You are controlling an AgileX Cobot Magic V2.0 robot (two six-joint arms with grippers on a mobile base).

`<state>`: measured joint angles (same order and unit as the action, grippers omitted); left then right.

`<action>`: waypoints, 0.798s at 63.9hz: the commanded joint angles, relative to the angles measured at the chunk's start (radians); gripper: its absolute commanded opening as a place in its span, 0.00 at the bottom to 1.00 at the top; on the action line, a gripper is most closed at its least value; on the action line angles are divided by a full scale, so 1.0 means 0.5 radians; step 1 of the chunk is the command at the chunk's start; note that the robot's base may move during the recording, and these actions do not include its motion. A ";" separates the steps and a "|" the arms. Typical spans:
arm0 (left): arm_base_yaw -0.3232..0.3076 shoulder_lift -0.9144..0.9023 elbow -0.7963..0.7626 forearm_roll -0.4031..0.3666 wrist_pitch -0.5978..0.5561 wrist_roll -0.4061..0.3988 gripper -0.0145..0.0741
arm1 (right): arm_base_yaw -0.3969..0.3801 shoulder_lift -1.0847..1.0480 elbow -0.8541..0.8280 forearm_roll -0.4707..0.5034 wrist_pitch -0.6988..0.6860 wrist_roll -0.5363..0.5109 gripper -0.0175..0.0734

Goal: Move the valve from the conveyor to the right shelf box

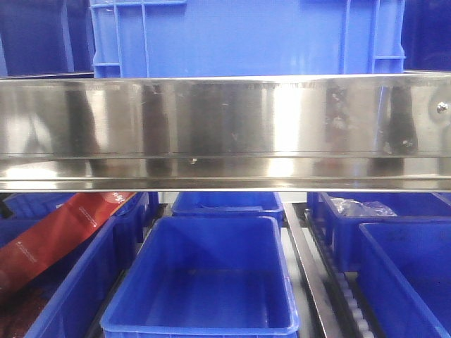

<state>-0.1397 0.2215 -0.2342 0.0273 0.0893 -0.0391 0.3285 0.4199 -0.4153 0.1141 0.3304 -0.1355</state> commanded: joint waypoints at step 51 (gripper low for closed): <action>0.354 -0.443 0.468 -0.042 -0.061 0.020 0.04 | -0.013 -0.012 0.002 -0.019 -0.049 0.006 0.02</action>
<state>0.0343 0.0059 0.0020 0.0072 0.0770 -0.0309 0.3285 0.4199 -0.4153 0.1141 0.3282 -0.1355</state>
